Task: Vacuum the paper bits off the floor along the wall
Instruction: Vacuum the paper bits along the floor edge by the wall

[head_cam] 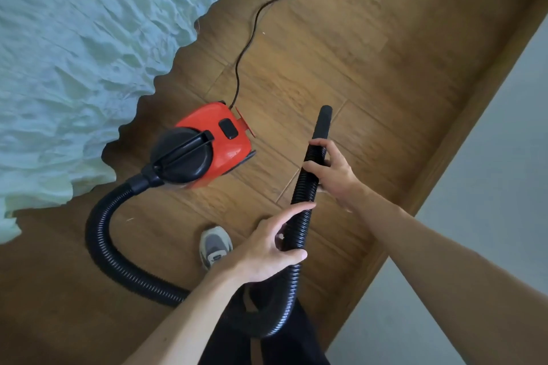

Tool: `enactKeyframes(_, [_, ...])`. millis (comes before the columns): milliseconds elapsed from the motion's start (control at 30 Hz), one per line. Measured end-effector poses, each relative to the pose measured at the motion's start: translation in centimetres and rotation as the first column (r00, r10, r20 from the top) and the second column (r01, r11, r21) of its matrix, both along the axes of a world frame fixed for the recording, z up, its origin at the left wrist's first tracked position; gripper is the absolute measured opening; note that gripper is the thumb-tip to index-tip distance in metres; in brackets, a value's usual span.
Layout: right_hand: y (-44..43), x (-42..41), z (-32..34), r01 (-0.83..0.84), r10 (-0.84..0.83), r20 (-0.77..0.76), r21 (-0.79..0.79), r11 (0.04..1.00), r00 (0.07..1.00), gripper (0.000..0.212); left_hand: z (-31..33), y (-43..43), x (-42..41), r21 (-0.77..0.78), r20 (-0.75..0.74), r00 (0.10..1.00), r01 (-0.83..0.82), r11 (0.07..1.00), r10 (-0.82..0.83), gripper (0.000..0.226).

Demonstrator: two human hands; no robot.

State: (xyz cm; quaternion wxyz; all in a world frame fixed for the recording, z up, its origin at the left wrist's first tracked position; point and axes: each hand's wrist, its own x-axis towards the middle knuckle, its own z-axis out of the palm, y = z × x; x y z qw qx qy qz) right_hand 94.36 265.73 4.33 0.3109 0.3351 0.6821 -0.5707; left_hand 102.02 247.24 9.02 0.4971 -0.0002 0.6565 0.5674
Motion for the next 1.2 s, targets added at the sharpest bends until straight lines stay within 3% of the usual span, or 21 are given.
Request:
enactKeyframes(133, [0.6,0.3,-1.3,-0.011,0.008,0.042,0.068,0.998,0.999,0.041,-1.4,-0.1,0.3,0.087,0.173,0.982,-0.097,0.991,0.081,0.076])
enactKeyframes(300, [-0.2,0.7,-2.9,-0.013,0.007,0.045,0.131,0.991,0.999,0.042,-4.1,-1.3,1.6,0.020,0.216,0.976,-0.018,1.000,0.013,0.080])
enactKeyframes(433, [-1.8,0.7,-3.9,-0.040,0.043,-0.023,0.137,0.990,0.999,0.041,-4.1,-1.1,1.2,0.070,0.377,0.913,-0.196,0.978,0.156,0.063])
enactKeyframes(567, [-3.2,1.0,-4.4,-0.020,0.023,-0.032,0.103,0.994,0.999,0.041,-4.0,-1.2,0.3,0.131,0.378,0.912,-0.221,0.966,0.158,0.059])
enactKeyframes(833, [-4.6,1.7,-5.2,0.029,-0.029,0.018,0.016,0.999,0.999,0.042,-5.1,-2.3,-0.2,0.101,0.312,0.949,-0.084,0.991,0.048,0.057])
enactKeyframes(1033, [-4.4,1.6,-5.9,-0.162,0.167,0.108,-0.049,0.986,0.980,0.052,-6.3,-4.5,0.1,0.069,0.265,0.964,-0.007,0.998,-0.011,0.059])
enactKeyframes(1200, [-5.3,1.2,-7.3,-0.348,0.345,0.128,0.004,0.937,0.930,0.058,-7.2,-6.2,0.5,0.031,0.250,0.967,0.036,0.999,-0.043,0.059])
